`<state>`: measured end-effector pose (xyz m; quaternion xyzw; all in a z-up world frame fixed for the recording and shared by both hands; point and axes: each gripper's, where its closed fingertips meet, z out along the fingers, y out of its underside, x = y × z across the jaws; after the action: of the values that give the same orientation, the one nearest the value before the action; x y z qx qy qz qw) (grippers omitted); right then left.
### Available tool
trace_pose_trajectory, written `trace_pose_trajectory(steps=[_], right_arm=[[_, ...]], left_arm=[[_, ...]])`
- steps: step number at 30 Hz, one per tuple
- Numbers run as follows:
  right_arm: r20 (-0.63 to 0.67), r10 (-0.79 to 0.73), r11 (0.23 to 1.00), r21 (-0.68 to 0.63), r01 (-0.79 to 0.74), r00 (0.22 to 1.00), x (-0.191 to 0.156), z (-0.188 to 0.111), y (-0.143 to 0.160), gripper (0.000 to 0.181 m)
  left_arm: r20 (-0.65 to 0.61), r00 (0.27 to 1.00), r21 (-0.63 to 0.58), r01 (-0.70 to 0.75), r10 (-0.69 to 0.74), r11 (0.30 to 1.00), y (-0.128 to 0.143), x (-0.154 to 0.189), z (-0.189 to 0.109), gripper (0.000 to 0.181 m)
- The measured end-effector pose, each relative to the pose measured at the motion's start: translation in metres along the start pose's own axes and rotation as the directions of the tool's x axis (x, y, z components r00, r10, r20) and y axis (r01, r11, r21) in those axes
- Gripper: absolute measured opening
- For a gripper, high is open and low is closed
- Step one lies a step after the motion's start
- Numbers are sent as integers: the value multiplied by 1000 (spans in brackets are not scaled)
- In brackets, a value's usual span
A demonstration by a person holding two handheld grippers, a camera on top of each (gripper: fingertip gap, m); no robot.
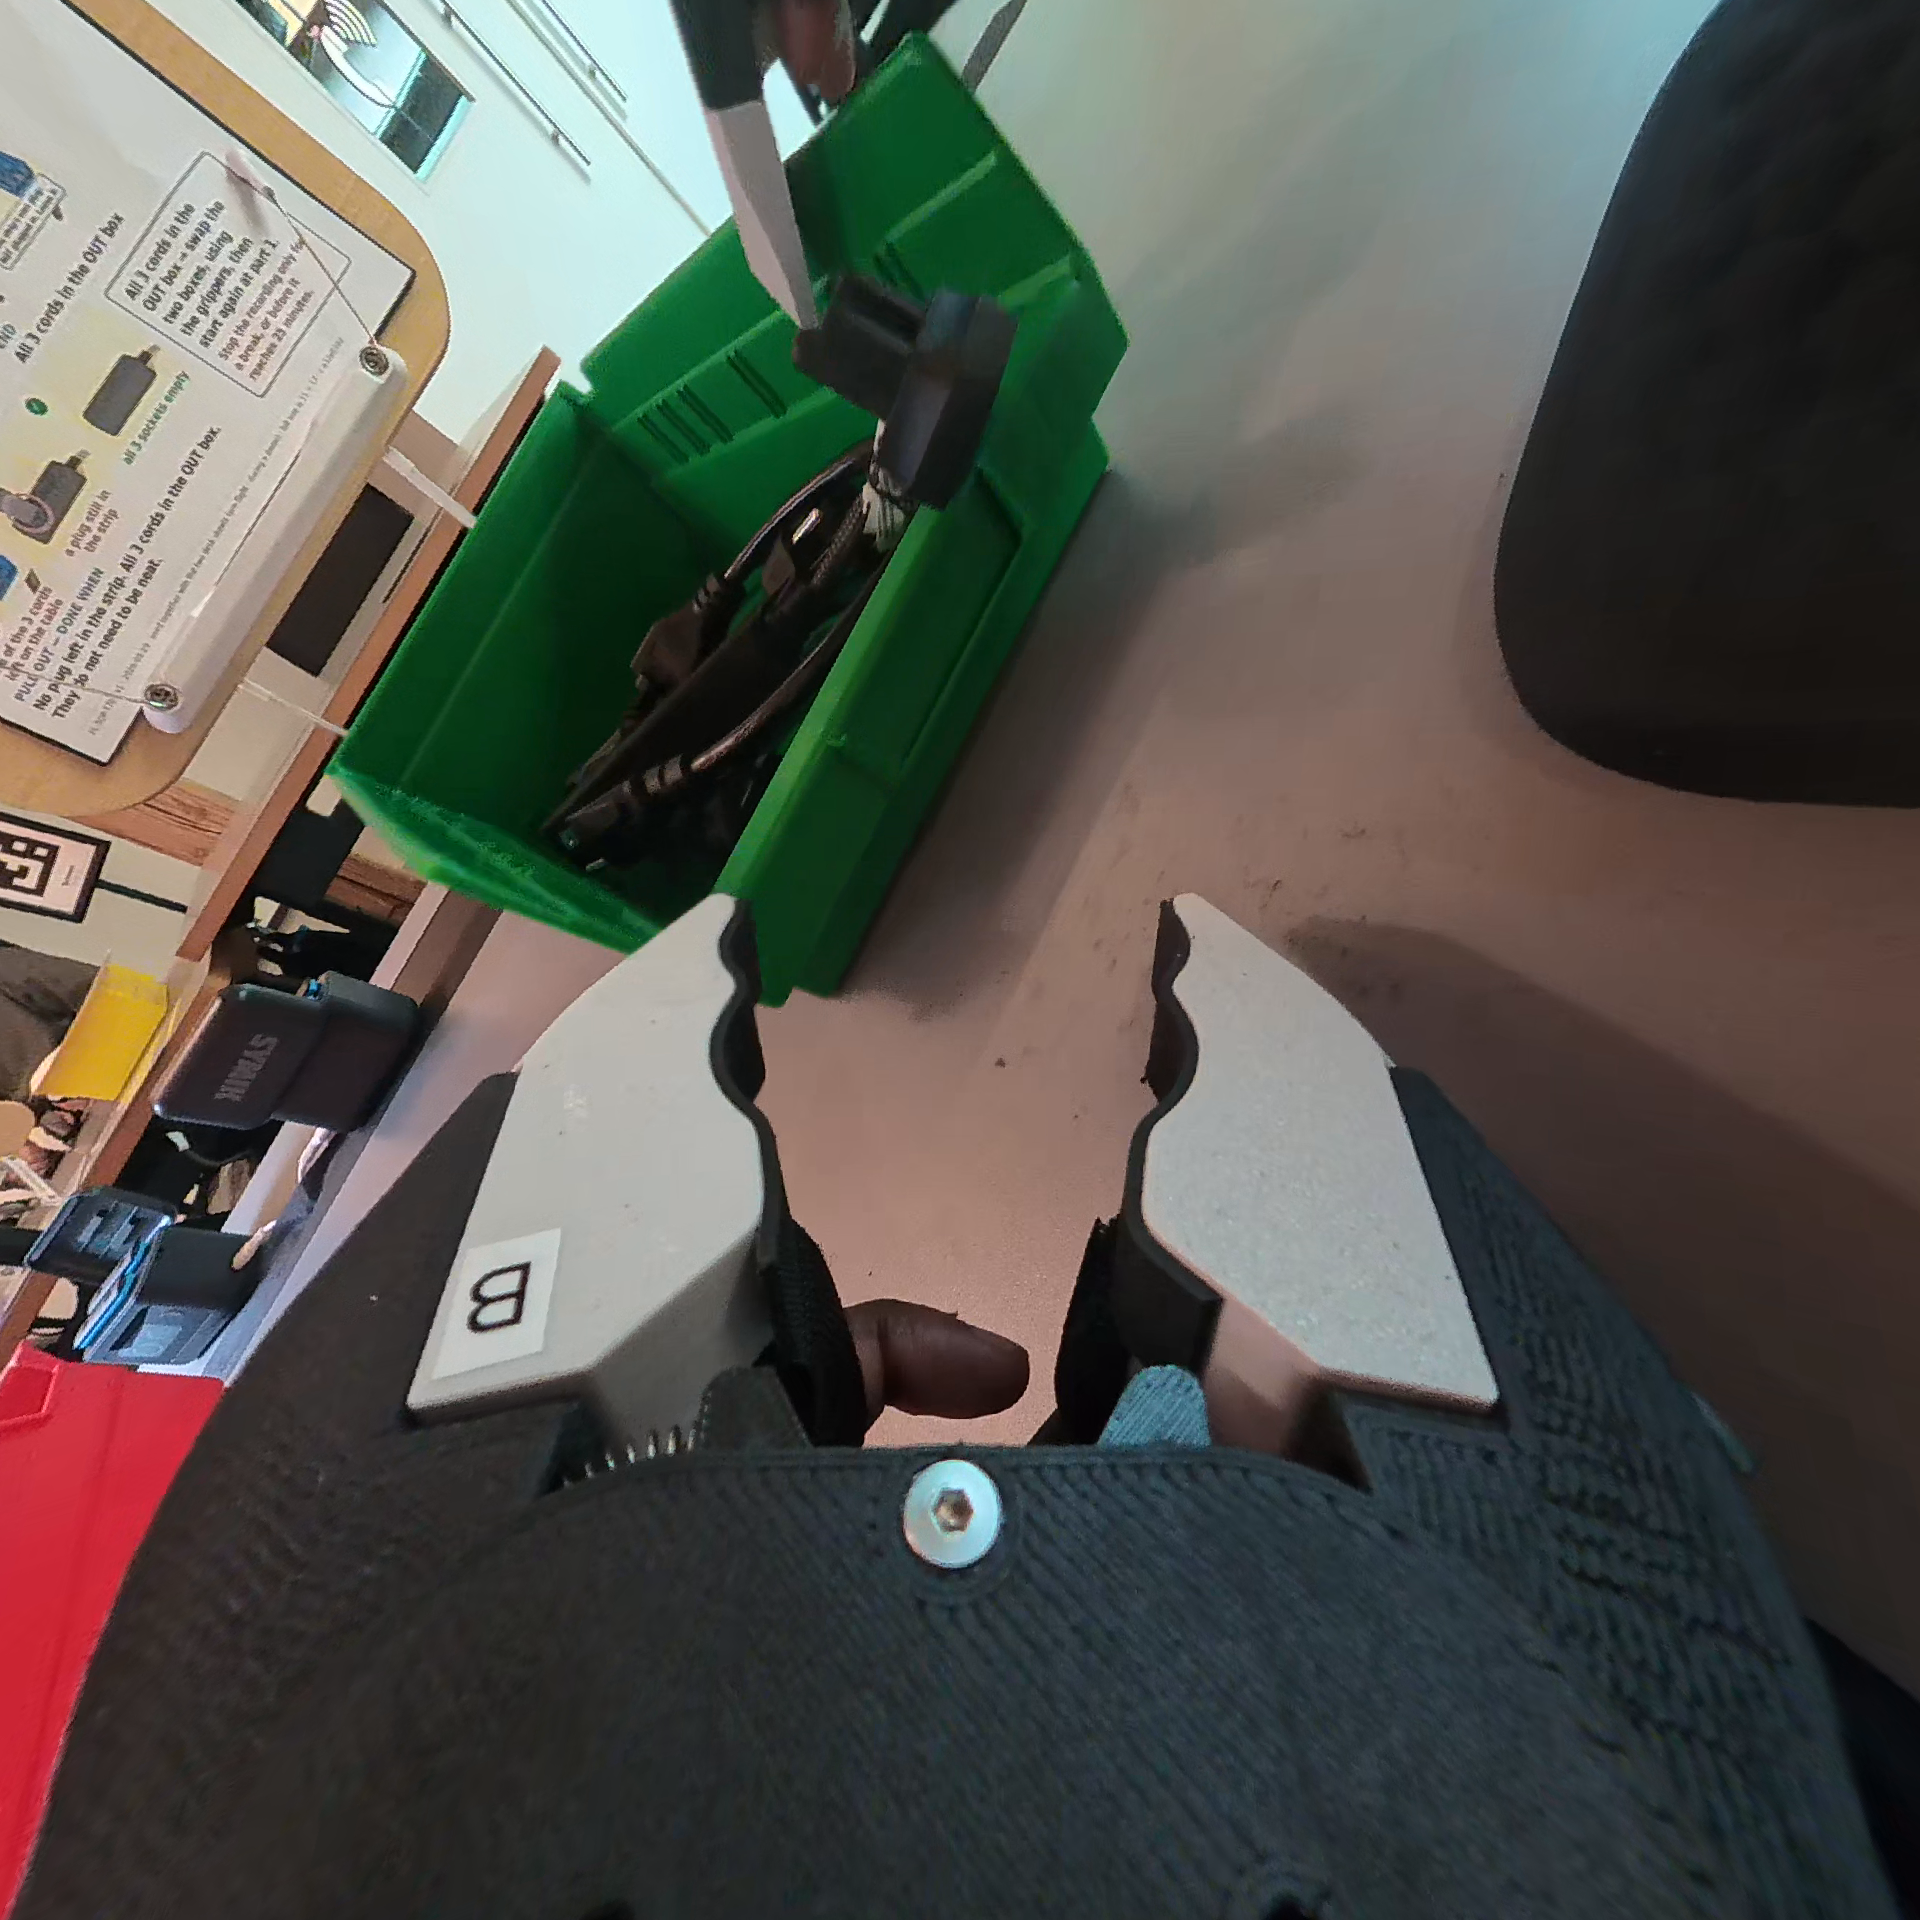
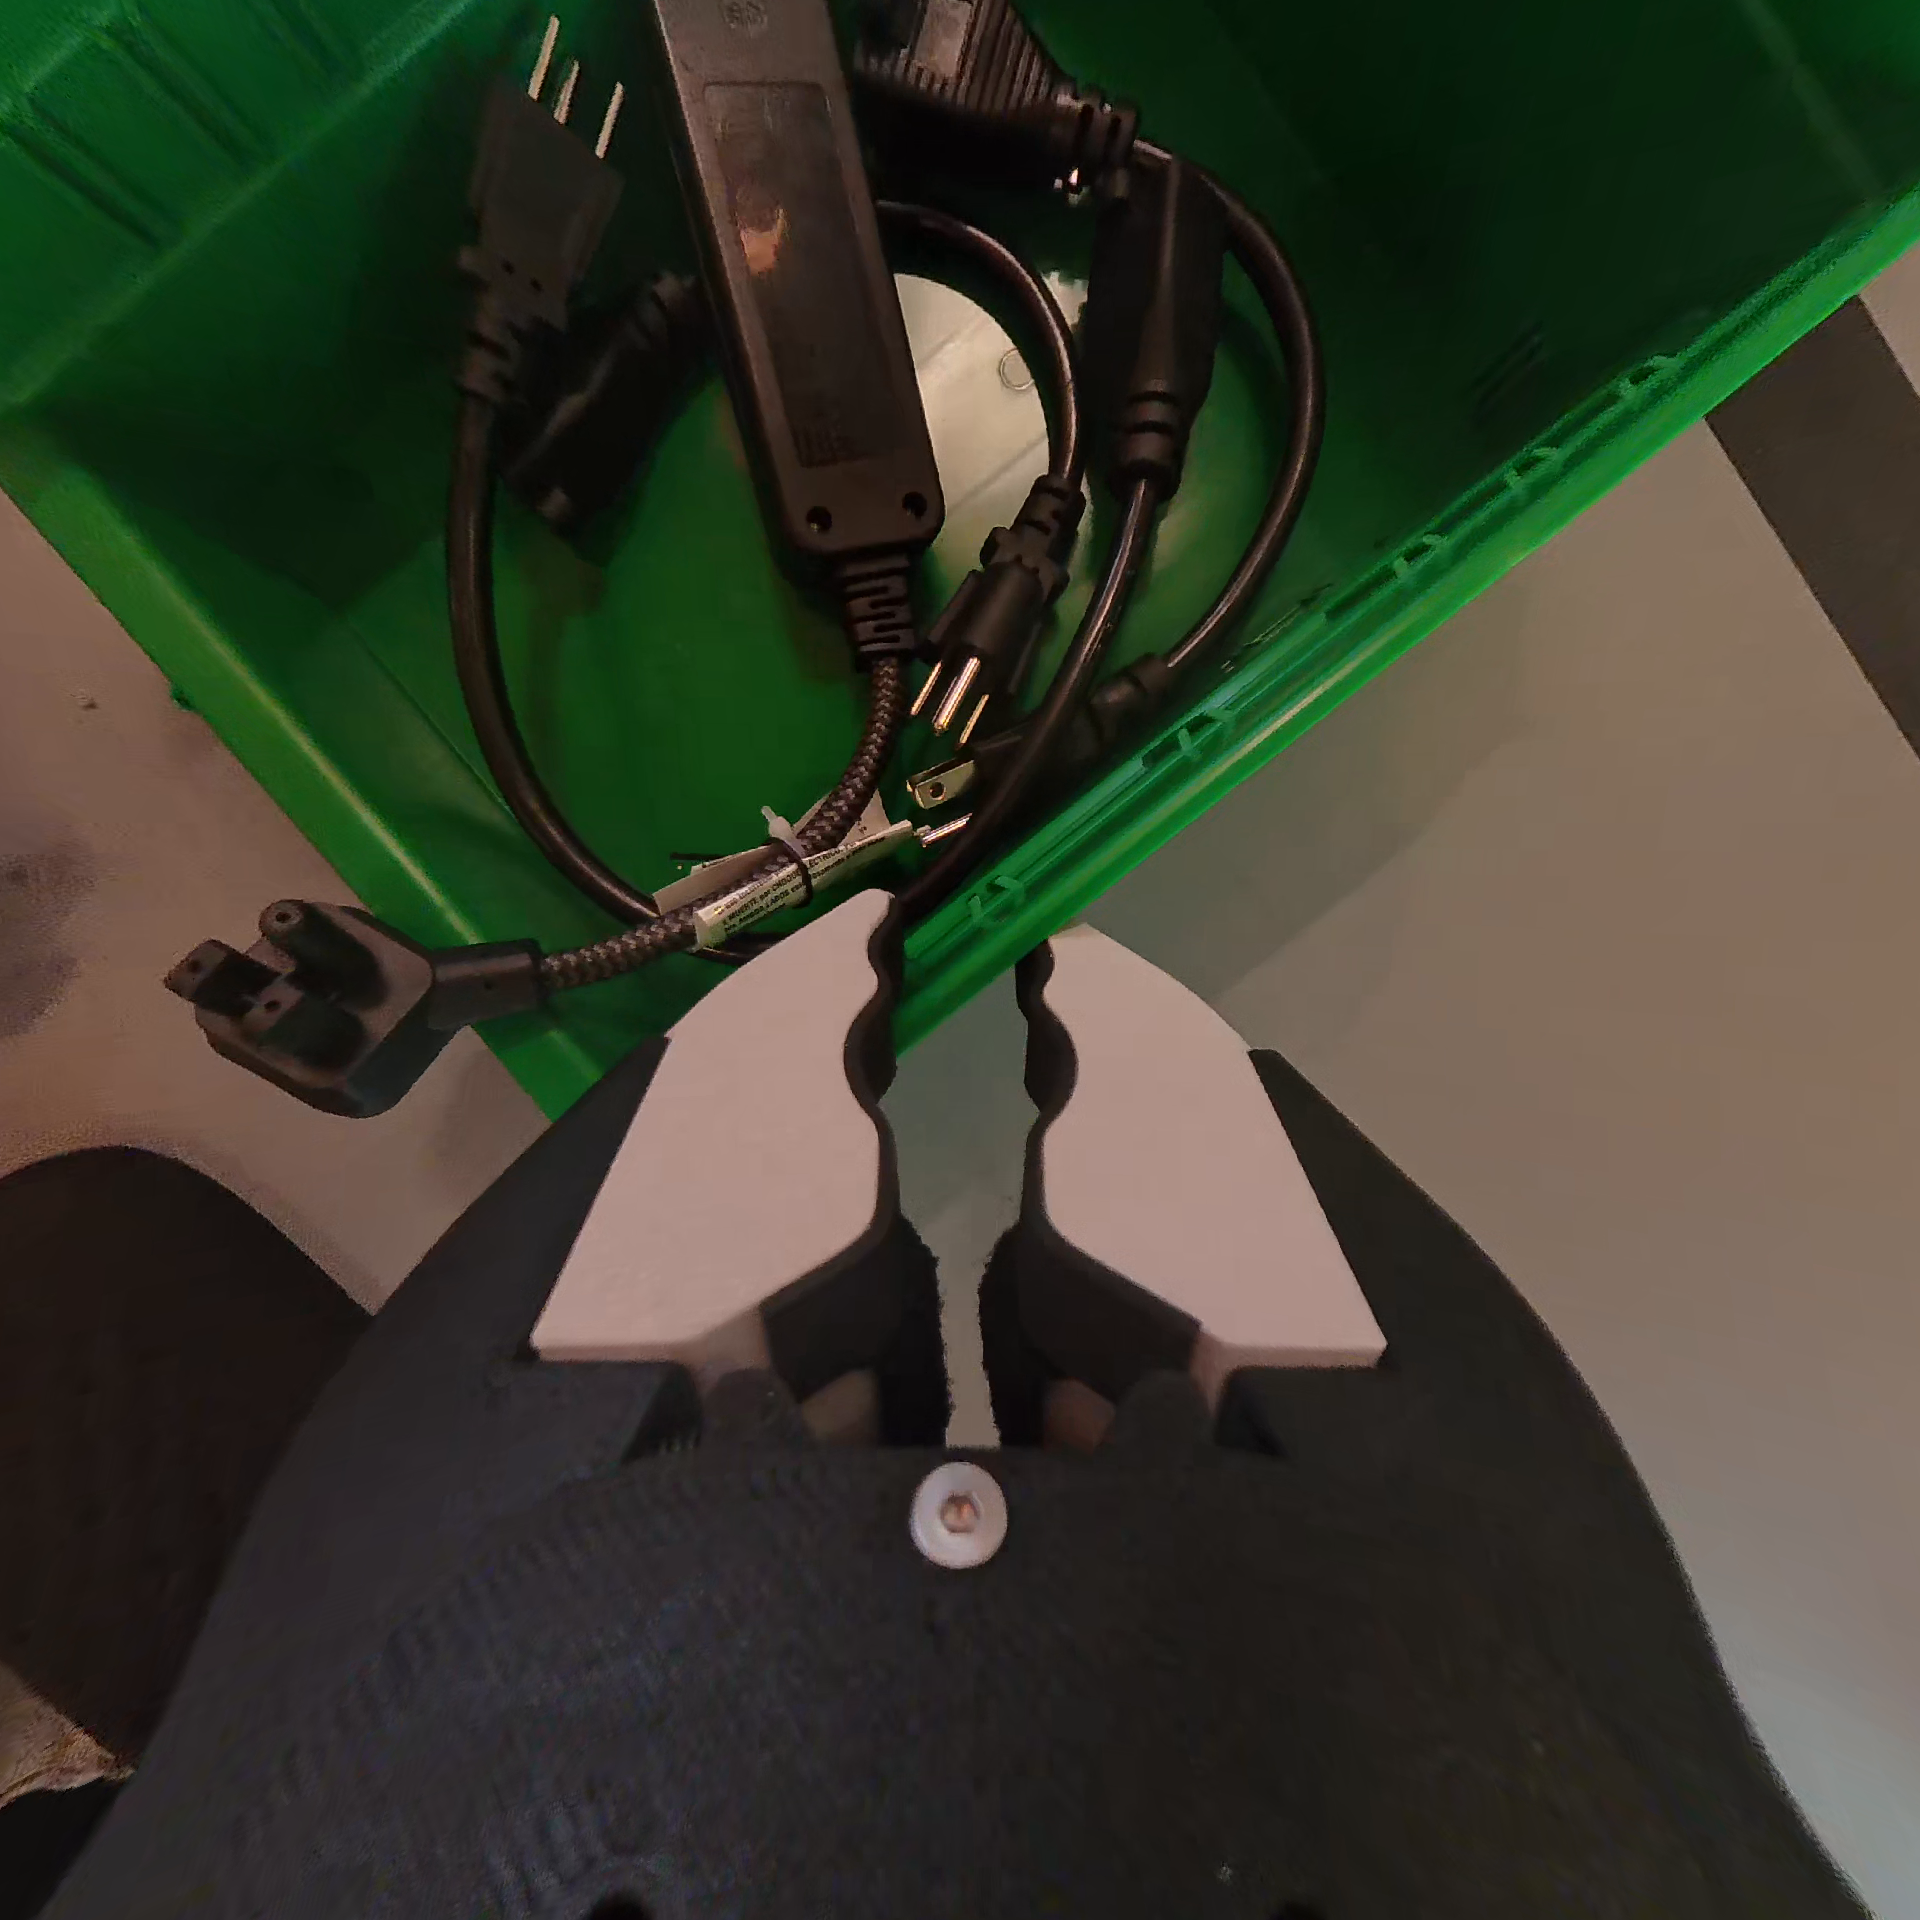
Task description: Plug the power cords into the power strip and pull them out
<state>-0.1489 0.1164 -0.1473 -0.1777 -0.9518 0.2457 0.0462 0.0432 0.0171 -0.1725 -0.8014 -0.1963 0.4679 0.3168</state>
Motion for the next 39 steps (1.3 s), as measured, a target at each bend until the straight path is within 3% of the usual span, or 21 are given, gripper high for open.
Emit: trace_pose_trajectory(steps=[21,39], right_arm=[[43,-50,977,212,40,998,-57,28,-61,29],[37,-85,916,397,64,996,-85,39,-93,37]], left_arm=[[-9,1000,16,-21,21,1000,-2,2,-1,71],[-8,1000,24,-30,30,999,-3,3,-2,68]])
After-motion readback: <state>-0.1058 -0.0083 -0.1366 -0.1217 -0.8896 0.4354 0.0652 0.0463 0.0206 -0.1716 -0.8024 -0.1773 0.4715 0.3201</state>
